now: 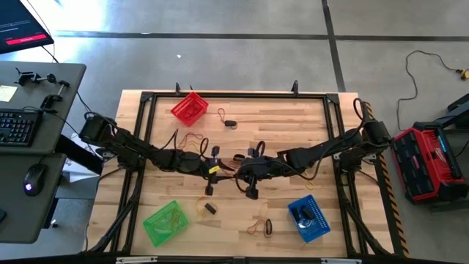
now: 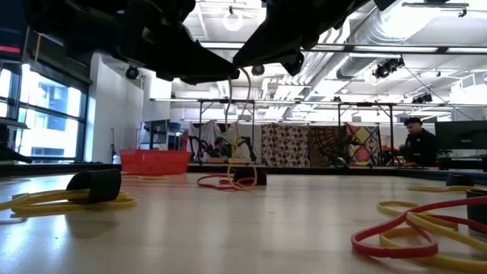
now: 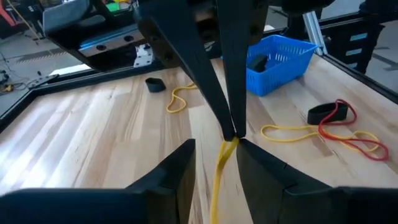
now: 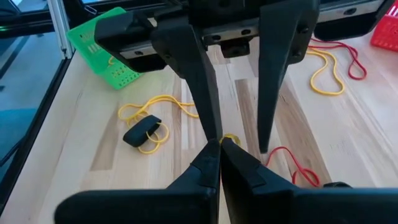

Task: Sort rubber bands into baskets
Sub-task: Put the yellow rubber band into the green basket

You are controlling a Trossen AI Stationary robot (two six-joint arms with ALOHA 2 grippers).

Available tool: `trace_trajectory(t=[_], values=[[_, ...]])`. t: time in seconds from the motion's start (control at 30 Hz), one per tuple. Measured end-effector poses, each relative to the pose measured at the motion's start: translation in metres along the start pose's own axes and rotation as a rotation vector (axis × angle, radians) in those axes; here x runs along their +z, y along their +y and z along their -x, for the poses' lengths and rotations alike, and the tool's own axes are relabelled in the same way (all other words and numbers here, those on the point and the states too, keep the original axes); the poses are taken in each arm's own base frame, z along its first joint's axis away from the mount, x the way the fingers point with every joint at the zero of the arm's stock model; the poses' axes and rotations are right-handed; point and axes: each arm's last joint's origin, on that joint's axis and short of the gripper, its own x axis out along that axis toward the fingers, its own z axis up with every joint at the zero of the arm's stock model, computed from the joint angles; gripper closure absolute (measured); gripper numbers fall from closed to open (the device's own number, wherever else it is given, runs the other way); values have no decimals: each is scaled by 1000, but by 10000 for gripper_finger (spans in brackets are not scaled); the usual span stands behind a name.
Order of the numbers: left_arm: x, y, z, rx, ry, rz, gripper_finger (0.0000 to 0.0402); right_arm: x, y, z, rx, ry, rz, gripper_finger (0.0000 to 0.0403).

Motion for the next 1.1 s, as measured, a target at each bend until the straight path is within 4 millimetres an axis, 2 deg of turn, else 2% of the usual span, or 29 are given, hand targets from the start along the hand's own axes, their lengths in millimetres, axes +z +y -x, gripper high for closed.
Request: trace_trajectory(t=[0.1, 0.27, 0.53, 0.7, 0.9, 1.1], values=[[-1, 0, 0, -2, 15, -36, 324, 0, 0, 0, -1, -3, 0, 403], [-2, 0, 0, -7, 15, -79, 393, 0, 0, 0, 0, -4, 8, 403], [-2, 1, 0, 35, 23, -98, 400, 0, 0, 0, -52, -16, 35, 398], [2, 3, 5, 56, 39, -100, 401, 0, 6, 3, -108, -36, 65, 366], [21, 8, 25, 57, 26, -95, 401, 3, 10, 14, -179, -62, 75, 313], [41, 10, 59, 24, 25, -57, 401, 6, 13, 28, -187, -64, 79, 287]])
